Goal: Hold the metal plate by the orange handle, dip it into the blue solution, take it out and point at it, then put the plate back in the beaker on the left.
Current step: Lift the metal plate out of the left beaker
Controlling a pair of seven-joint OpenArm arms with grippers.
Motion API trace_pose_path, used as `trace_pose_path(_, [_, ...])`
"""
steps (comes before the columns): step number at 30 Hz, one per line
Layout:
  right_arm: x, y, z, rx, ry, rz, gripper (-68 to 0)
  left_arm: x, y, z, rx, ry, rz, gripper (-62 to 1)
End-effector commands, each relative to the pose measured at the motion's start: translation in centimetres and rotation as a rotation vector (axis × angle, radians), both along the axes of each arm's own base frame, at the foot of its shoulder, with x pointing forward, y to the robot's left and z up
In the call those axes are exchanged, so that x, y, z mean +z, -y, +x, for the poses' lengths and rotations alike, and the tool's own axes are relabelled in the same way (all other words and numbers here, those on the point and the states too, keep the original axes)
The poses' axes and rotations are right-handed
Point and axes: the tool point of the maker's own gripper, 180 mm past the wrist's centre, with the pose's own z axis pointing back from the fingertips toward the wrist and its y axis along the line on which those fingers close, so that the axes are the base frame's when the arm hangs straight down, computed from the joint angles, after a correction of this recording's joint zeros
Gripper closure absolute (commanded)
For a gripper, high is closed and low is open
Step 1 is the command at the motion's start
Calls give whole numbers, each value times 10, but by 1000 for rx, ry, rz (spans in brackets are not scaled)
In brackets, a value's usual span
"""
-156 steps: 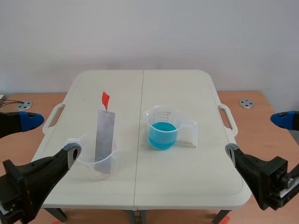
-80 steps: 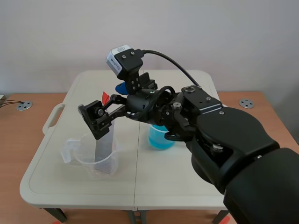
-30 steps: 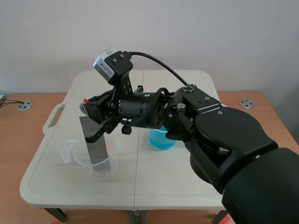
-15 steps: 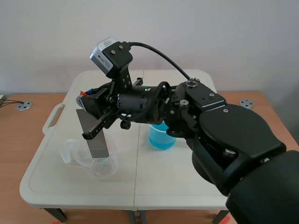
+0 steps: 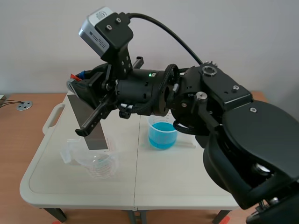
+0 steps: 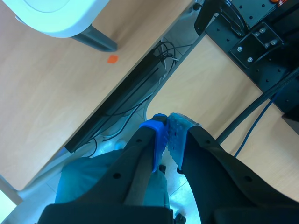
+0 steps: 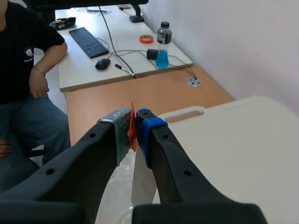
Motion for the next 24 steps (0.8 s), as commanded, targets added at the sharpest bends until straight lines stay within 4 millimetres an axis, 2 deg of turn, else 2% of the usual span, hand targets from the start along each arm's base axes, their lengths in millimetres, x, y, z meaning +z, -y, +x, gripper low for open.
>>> trace_pose_path(1, [15,-2,-5,22,33,30,-13,3,4,1,-4,8,-14,-13])
trace_pose_path(12, [48,3,-16,9,124,37,-13,3,5,2,-4,11,-17,-13])
trace_pose_path(18, [69,17,-12,-39,184,32,-13,2,4,1,-5,5,-15,-13])
trace_pose_path(24, [80,30,-4,-89,206,15,-13,3,6,1,-6,11,-22,-13])
